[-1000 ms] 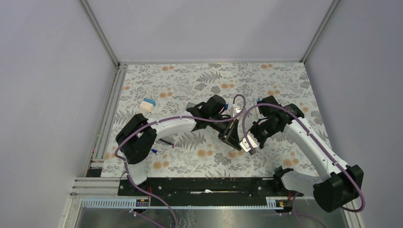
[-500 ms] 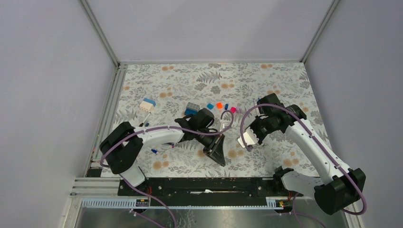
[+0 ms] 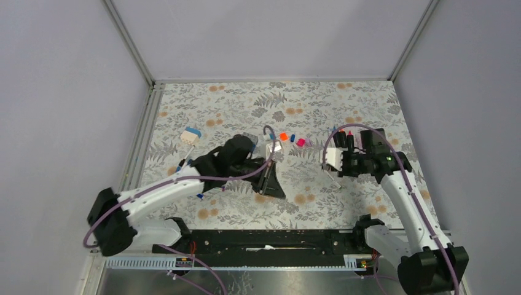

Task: Open the pen caps
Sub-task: Open the pen cap from the pen, then place the pen at the center of the board, then place the pen cap at the center of the board.

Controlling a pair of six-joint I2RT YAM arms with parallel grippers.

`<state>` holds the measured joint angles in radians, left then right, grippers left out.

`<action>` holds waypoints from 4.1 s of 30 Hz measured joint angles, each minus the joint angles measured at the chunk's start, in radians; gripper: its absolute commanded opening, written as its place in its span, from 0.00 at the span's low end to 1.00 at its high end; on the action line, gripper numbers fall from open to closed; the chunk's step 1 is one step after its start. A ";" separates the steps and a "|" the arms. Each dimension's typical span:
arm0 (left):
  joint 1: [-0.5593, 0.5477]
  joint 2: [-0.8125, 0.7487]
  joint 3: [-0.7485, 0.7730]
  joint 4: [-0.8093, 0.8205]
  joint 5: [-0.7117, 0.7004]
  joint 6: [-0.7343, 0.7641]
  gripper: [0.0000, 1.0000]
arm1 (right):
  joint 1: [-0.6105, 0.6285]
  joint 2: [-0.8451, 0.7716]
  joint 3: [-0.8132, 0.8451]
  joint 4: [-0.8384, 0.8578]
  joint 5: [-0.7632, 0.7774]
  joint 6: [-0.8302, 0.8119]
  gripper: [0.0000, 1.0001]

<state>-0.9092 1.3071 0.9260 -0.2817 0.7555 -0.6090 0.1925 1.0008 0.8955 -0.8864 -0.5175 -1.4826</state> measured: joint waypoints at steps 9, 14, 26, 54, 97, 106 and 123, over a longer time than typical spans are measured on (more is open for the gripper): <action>0.001 -0.370 -0.251 0.345 -0.427 0.000 0.00 | -0.370 -0.024 -0.182 0.392 -0.049 0.760 0.00; 0.004 -0.369 -0.281 0.364 -0.544 0.009 0.00 | -0.498 0.119 -0.182 0.605 -0.027 1.035 0.00; 0.004 -0.436 -0.433 0.414 -0.615 0.005 0.00 | -0.563 0.394 -0.071 0.768 0.058 1.153 0.00; 0.008 -0.402 -0.435 0.434 -0.687 -0.036 0.00 | -0.342 0.468 -0.179 0.523 -0.111 0.812 0.14; 0.011 0.535 0.407 -0.192 -0.937 -0.006 0.00 | -0.444 0.098 -0.154 0.389 -0.269 0.924 0.70; 0.045 0.712 0.527 -0.301 -0.940 0.003 0.08 | -0.444 0.098 -0.154 0.389 -0.271 0.923 0.74; 0.095 0.722 0.539 -0.323 -0.907 0.010 0.35 | -0.444 0.098 -0.155 0.389 -0.282 0.922 0.77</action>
<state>-0.8146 2.0293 1.4651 -0.6048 -0.1516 -0.5987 -0.2520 1.0985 0.7406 -0.4973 -0.7994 -0.5602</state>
